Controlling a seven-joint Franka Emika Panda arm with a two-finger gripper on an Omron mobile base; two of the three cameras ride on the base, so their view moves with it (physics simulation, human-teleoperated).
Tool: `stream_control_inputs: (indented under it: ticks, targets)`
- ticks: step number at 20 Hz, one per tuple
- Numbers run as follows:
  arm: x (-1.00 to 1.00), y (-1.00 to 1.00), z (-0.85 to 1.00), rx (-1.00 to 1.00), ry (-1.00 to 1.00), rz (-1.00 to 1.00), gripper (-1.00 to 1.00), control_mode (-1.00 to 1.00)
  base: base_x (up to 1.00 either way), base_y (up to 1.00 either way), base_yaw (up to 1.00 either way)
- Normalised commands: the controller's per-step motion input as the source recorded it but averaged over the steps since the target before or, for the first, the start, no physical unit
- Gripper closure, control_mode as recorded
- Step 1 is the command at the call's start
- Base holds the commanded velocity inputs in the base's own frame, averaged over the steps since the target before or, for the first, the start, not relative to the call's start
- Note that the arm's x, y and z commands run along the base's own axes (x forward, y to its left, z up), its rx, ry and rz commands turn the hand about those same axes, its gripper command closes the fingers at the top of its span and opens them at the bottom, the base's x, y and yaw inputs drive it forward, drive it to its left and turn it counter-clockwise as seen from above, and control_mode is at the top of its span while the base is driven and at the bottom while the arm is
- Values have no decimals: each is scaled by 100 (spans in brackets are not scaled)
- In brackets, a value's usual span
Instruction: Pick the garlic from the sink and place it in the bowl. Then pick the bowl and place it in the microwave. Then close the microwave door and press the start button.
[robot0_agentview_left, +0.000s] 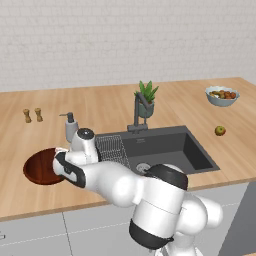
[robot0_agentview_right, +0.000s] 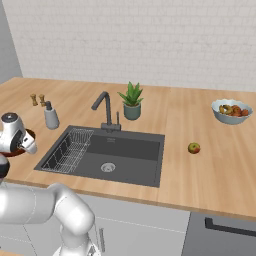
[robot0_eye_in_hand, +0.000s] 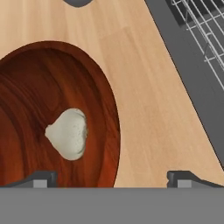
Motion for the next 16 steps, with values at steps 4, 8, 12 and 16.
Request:
stream_control_inputs:
  ticks: [4, 8, 12, 16]
  targets:
    - [13, 0, -6, 2, 0, 0, -100, -100, 0, 0, 0]
    - [9, 0, -11, 2, 0, 0, -100, -100, 0, 0, 0]
    - [1, 0, -19, 0, 0, 0, -100, -100, 0, 0, 0]
    - [0, 0, -25, 0, 1, 0, 100, -100, 0, 0, 0]
